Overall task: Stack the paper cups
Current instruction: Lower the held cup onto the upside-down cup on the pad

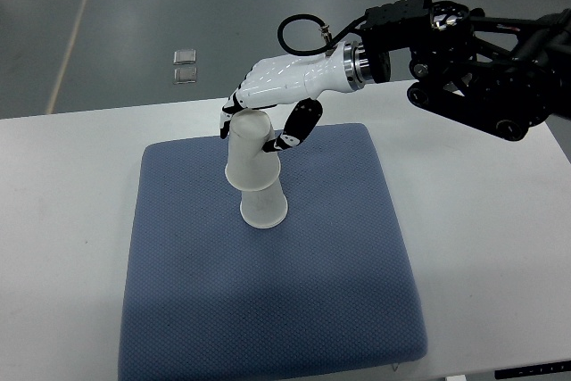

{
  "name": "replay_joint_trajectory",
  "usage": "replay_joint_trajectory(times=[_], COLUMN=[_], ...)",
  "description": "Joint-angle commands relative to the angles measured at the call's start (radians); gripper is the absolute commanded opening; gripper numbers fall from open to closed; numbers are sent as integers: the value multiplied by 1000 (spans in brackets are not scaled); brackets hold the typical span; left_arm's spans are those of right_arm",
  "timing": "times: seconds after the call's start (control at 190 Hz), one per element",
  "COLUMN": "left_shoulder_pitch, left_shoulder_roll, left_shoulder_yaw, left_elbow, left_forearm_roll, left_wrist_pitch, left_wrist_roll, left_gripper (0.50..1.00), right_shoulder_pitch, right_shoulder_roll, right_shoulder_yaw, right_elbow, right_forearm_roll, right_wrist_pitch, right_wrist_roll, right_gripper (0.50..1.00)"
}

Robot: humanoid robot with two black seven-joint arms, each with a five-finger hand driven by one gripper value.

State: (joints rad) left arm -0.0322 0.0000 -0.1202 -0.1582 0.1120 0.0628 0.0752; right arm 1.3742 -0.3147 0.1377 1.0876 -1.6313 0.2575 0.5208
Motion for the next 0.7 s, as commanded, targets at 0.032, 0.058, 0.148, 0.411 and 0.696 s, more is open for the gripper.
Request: replay_joint_trajectory(times=[0.032,0.058,0.148,0.411,0.696], left_shoulder_pitch=[0,0,0,0,0], left_shoulder_roll=[0,0,0,0,0], left_shoulder_yaw=[1,1,-1,1,-1], left_elbow=[0,0,0,0,0], left_forearm_roll=[0,0,0,0,0], left_wrist_pitch=[0,0,2,0,0], left_wrist_roll=[0,0,0,0,0], left_gripper=[1000,1000,1000,1000,1000], right_shoulder_pitch=[3,2,-4,-38,-75], right_shoulder_roll=[-1,0,2,3,3], right_shoulder_yaw=[0,0,-1,-3,-3], right_elbow=[0,0,0,-2,-14], right_forearm_roll=[1,1,-1,-2,-5], right_wrist_pitch=[0,0,0,-7,-47], right_wrist_roll=[1,1,1,-2,-8], right_gripper=[570,570,570,578,739])
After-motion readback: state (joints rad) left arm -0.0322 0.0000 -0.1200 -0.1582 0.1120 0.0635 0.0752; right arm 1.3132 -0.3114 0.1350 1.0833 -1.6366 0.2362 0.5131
